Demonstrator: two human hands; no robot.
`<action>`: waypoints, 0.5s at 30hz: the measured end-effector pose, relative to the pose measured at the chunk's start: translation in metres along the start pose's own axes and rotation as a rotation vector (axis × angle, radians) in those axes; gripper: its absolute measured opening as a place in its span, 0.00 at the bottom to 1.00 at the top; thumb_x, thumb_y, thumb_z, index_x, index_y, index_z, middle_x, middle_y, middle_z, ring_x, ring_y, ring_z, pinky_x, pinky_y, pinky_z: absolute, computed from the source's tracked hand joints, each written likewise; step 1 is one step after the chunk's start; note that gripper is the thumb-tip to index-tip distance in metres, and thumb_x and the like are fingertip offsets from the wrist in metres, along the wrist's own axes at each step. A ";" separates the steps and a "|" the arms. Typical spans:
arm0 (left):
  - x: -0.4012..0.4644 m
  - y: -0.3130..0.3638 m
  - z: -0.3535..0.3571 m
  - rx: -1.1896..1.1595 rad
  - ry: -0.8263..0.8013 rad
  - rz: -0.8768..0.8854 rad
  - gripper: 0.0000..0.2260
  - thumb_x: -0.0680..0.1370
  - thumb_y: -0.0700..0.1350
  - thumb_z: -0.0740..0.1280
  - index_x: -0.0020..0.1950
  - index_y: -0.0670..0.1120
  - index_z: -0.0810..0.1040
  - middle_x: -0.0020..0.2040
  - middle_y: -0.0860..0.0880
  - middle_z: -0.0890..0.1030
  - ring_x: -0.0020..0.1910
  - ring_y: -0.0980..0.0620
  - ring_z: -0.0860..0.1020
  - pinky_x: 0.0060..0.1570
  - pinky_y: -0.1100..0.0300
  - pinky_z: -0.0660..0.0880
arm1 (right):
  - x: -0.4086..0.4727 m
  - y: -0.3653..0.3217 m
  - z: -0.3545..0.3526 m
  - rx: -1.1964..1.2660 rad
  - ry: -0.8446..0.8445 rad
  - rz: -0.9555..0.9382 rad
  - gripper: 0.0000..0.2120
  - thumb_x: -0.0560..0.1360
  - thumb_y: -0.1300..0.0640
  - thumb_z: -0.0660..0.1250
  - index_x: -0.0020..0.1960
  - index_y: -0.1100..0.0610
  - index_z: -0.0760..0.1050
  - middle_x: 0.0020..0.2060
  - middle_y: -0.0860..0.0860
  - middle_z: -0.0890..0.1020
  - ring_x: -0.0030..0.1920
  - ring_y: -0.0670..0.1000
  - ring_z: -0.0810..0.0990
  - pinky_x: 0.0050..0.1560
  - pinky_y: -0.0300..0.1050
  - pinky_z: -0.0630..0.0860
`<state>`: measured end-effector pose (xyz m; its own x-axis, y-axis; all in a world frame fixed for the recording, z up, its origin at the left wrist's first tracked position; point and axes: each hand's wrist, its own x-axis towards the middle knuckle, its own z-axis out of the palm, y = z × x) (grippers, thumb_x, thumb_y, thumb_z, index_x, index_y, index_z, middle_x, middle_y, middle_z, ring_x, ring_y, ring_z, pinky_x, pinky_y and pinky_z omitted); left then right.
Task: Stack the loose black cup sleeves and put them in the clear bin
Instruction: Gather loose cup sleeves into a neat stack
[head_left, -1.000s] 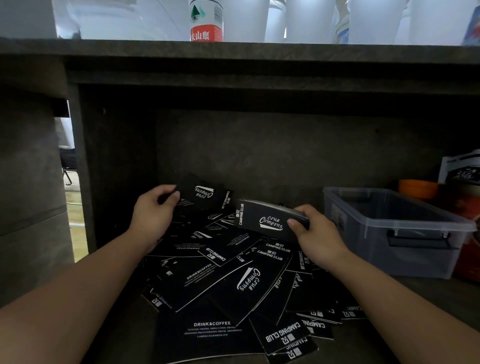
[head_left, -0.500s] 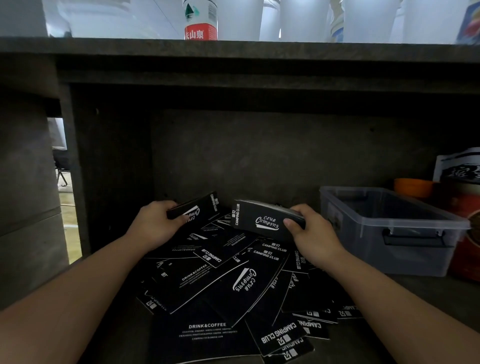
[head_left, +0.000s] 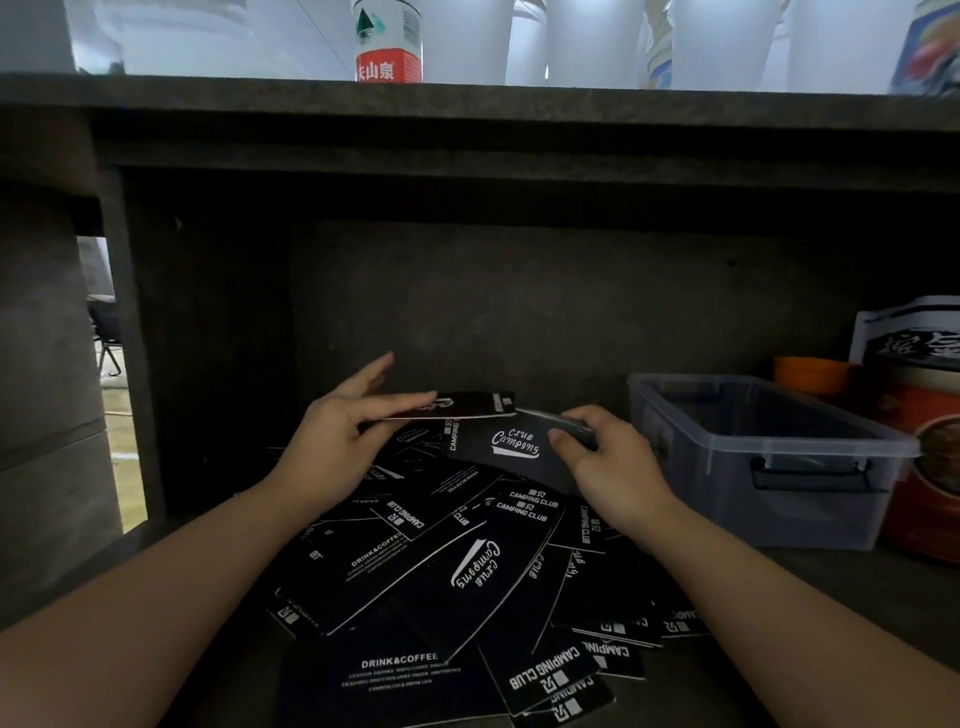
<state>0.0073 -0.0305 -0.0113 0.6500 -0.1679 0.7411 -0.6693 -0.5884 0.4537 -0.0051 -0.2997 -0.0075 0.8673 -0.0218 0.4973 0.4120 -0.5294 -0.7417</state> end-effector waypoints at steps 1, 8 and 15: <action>0.000 0.001 0.003 0.033 -0.010 0.024 0.22 0.78 0.37 0.68 0.59 0.66 0.79 0.76 0.56 0.63 0.72 0.61 0.64 0.69 0.73 0.59 | 0.000 0.000 0.000 0.008 0.004 -0.008 0.04 0.78 0.54 0.64 0.50 0.51 0.77 0.42 0.47 0.81 0.43 0.42 0.78 0.38 0.31 0.70; -0.002 0.009 0.014 0.279 -0.274 0.095 0.31 0.77 0.50 0.69 0.73 0.69 0.57 0.76 0.58 0.57 0.73 0.61 0.55 0.72 0.62 0.56 | 0.000 0.000 0.006 0.233 -0.081 0.066 0.05 0.79 0.57 0.64 0.50 0.51 0.78 0.39 0.50 0.80 0.35 0.47 0.77 0.29 0.40 0.72; -0.002 0.004 0.016 0.271 -0.243 0.039 0.38 0.73 0.51 0.74 0.74 0.68 0.56 0.64 0.59 0.66 0.64 0.58 0.64 0.66 0.65 0.59 | -0.001 0.002 0.007 0.179 -0.149 0.045 0.10 0.81 0.52 0.58 0.51 0.52 0.77 0.42 0.50 0.81 0.35 0.43 0.76 0.30 0.35 0.71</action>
<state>0.0092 -0.0447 -0.0191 0.7143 -0.3580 0.6013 -0.5967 -0.7605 0.2562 -0.0032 -0.2950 -0.0127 0.9119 0.0905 0.4002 0.4038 -0.3715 -0.8360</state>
